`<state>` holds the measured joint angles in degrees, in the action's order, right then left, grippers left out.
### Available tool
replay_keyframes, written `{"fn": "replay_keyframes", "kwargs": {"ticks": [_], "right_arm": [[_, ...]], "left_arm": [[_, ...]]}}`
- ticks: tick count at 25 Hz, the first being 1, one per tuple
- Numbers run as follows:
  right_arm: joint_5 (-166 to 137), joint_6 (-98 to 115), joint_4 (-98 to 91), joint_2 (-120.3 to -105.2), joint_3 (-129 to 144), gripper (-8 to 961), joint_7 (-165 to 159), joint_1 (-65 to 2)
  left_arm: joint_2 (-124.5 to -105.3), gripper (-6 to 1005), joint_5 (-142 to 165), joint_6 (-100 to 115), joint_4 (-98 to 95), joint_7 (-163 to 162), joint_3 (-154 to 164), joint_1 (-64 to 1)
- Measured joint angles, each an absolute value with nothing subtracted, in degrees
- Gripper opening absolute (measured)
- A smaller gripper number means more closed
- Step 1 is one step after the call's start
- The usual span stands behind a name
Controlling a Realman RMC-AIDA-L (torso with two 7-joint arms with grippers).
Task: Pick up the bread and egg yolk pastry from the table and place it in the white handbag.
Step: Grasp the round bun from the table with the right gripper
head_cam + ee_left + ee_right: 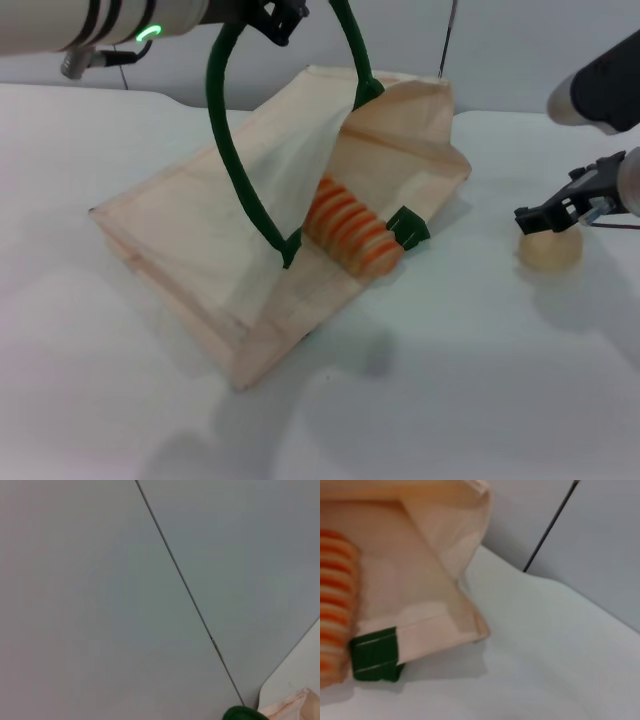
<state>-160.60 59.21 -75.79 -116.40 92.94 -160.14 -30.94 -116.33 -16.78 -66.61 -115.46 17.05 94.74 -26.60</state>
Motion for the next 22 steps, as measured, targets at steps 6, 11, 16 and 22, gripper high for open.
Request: {"fn": "replay_keyframes", "kwargs": {"ticks": [6, 11, 16, 22], "right_arm": [[-160.42, 60.75, -75.52, -116.5, 93.55, 868, -160.14, -31.39], [-160.47, 59.75, -73.27, -116.44, 93.09, 870, -160.14, -32.2], [-160.77, 57.74, -69.39, -116.37, 92.31, 870, -160.22, -33.66], [-160.78, 56.32, -63.98, -116.3, 91.94, 871, -160.23, -35.95]], "left_arm": [[-116.28, 135, -16.78, -66.6, -115.49, 17.05, 94.74, -26.67], [-116.27, 136, -16.79, -66.81, -115.59, 17.05, 94.75, -26.71], [-116.28, 137, -17.13, -67.06, -115.62, 17.05, 94.75, -26.8], [-116.28, 137, -17.22, -67.2, -115.67, 17.05, 94.83, -26.87]]}}
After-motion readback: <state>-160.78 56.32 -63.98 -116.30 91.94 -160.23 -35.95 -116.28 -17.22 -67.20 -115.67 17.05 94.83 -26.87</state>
